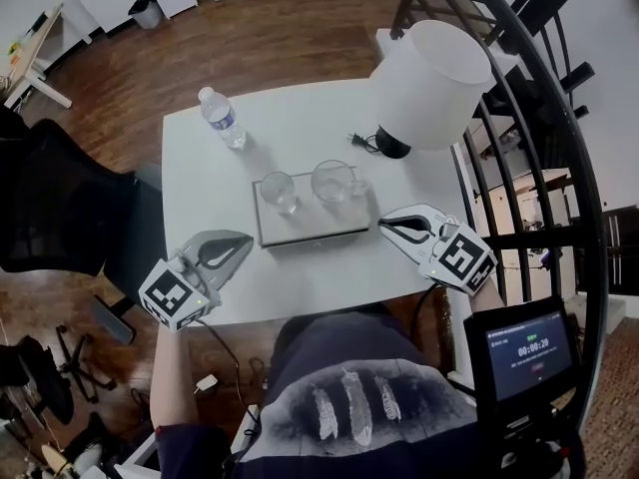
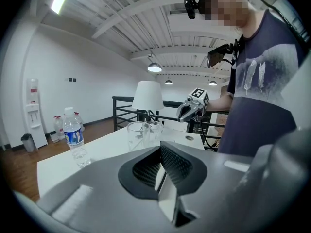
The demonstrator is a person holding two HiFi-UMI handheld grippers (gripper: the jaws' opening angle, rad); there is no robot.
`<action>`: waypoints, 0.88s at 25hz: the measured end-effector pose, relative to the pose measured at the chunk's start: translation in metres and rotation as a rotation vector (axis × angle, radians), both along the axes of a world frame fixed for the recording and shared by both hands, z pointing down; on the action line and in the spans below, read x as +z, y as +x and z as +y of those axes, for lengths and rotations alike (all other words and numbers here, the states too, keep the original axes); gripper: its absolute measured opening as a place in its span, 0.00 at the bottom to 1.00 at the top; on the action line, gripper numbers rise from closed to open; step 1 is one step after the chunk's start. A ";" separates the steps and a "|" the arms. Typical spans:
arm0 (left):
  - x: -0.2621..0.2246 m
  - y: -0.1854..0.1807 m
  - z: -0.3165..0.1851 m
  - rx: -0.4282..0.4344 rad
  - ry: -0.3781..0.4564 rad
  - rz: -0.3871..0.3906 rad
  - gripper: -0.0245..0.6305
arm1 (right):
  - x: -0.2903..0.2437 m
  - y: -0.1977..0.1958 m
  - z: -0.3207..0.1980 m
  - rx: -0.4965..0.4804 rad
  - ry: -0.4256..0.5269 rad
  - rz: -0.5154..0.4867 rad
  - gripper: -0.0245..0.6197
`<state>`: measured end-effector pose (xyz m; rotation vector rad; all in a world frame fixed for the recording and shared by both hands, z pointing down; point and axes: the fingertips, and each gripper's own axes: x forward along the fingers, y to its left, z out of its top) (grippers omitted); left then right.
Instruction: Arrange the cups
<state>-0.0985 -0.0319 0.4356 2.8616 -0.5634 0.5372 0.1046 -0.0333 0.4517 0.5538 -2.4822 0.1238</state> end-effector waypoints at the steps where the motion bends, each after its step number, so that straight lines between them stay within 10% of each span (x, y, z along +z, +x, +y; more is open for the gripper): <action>1: -0.001 0.001 0.000 -0.006 0.000 0.003 0.06 | 0.000 0.000 0.000 -0.001 0.002 0.001 0.04; 22: 0.000 -0.007 -0.001 -0.042 0.019 -0.006 0.06 | -0.002 -0.008 -0.006 -0.022 0.008 -0.013 0.04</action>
